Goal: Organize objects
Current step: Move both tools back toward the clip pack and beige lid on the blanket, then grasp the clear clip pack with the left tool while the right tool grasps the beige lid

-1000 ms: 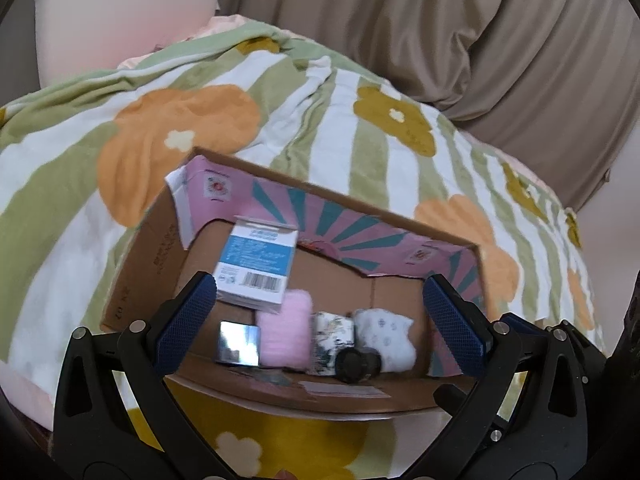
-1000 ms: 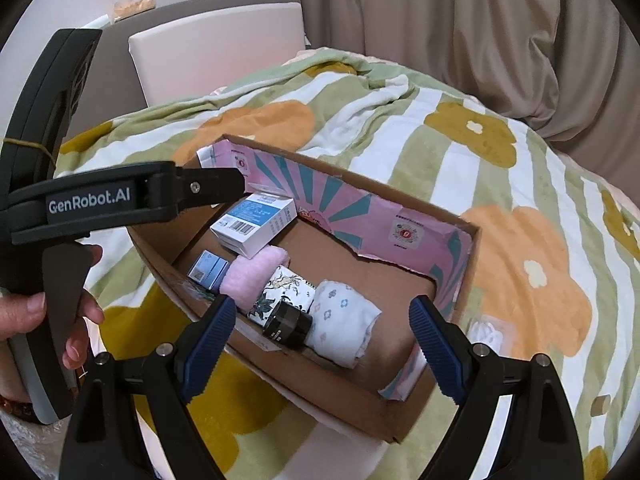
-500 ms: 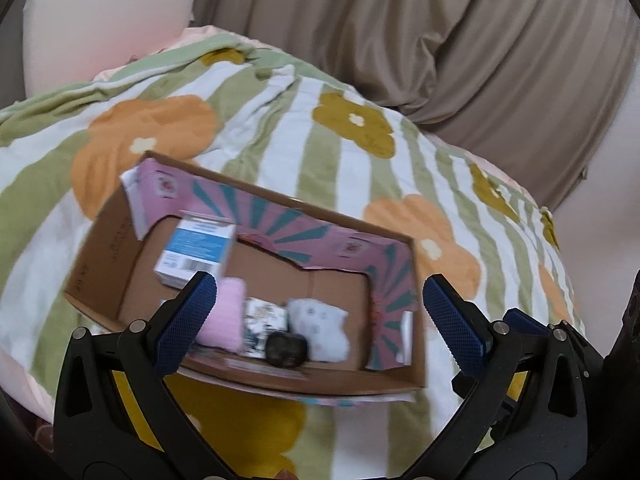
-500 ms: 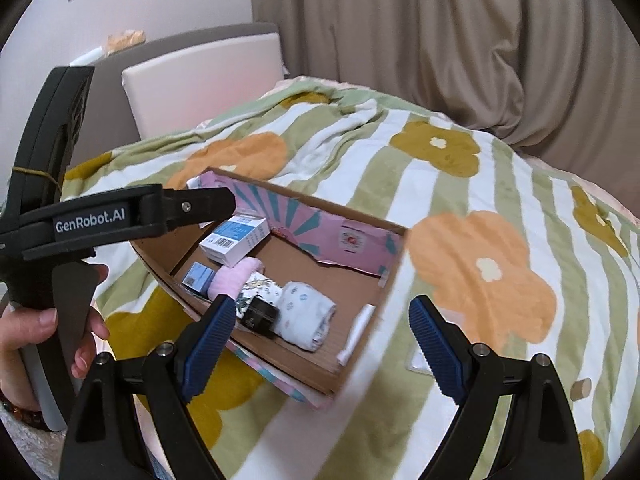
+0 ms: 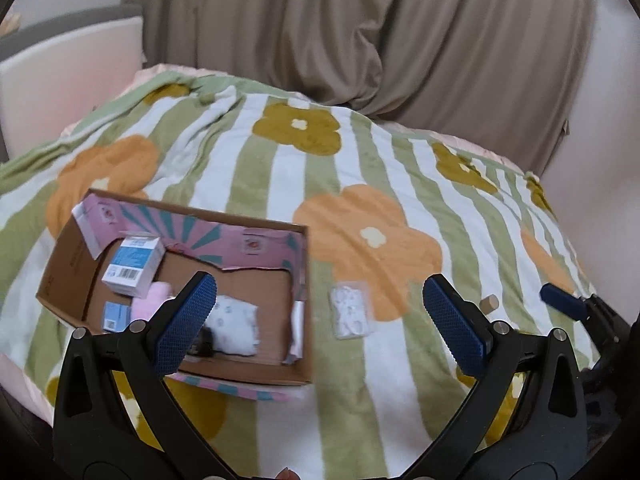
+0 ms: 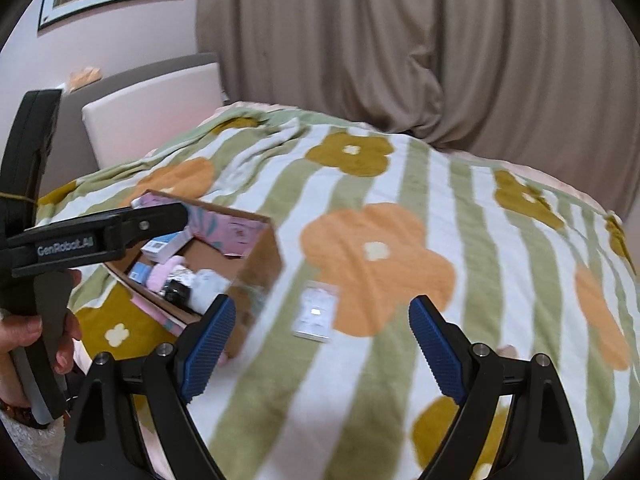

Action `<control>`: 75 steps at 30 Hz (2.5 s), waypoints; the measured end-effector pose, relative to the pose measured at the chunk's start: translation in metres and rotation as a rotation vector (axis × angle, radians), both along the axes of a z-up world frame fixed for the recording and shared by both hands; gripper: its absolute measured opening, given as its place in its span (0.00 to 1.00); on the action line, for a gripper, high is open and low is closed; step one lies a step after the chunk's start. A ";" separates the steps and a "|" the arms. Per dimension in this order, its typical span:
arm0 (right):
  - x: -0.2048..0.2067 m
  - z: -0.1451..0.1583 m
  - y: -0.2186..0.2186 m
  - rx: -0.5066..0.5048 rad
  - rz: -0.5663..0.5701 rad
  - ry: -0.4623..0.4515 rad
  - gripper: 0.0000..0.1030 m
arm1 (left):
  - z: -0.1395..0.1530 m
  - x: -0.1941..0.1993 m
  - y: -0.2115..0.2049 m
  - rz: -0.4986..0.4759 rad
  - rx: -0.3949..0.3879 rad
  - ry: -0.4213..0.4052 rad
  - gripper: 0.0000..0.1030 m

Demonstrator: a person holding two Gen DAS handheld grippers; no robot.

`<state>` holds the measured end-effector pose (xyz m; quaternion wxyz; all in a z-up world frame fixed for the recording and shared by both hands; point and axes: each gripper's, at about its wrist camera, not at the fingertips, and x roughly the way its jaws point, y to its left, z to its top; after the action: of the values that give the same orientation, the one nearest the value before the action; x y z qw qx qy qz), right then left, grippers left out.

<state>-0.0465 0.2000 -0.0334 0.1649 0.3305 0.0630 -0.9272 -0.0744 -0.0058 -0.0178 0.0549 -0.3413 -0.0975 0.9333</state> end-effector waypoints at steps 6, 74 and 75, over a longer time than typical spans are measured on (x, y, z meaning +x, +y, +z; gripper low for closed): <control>0.000 -0.005 0.059 -0.032 -0.079 0.002 0.84 | -0.011 0.006 0.051 -0.029 -0.013 0.008 1.00; -0.122 -0.169 0.211 0.034 -0.289 -0.195 0.30 | -0.196 -0.113 0.109 0.175 -0.071 -0.235 0.50; -0.122 -0.169 0.209 0.046 -0.288 -0.193 0.30 | -0.196 -0.114 0.109 0.174 -0.069 -0.234 0.50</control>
<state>-0.1685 0.4094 -0.2021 0.0279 0.4271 0.0201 -0.9035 -0.1880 0.1034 -0.2137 -0.0496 -0.4399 -0.1003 0.8911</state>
